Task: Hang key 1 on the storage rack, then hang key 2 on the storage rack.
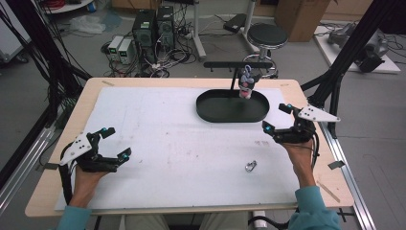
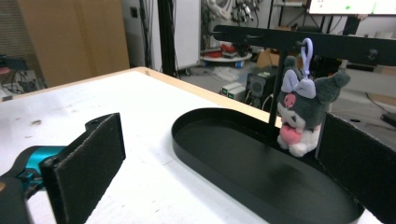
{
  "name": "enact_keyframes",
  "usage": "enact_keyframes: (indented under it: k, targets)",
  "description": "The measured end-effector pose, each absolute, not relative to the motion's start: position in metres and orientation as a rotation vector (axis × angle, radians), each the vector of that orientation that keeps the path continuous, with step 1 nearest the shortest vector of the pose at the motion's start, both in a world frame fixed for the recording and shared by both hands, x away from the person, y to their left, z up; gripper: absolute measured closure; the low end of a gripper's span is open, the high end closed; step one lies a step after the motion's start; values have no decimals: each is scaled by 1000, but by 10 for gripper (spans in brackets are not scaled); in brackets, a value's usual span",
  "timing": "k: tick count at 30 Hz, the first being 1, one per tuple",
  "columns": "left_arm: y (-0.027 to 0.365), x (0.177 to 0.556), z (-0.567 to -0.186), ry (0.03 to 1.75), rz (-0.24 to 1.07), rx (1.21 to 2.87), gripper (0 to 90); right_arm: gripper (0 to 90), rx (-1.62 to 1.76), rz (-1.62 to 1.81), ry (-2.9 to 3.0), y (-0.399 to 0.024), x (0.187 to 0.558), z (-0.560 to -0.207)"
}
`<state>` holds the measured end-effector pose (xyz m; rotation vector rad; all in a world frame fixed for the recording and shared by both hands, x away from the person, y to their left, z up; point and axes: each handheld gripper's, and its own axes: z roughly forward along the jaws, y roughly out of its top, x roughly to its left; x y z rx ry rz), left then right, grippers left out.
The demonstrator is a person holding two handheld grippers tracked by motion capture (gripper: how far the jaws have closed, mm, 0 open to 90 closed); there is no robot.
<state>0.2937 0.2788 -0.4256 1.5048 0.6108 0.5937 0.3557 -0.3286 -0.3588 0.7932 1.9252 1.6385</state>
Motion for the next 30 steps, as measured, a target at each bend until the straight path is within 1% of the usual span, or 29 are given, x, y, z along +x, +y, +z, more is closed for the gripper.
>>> enact_keyframes:
  k: [7,14,21,30]
  targets:
    - [280,292,-428,619,601,1505,17,6,794,1687,1900,-335,331,-380]
    - [282,292,-429,622,606,1502,17,6,777,1710,1883,-337,315,-394]
    - [282,292,-433,627,610,1504,17,6,748,1718,1869,-333,308,-397]
    - [284,293,-434,637,612,1504,17,6,748,1716,1886,-332,307,-398]
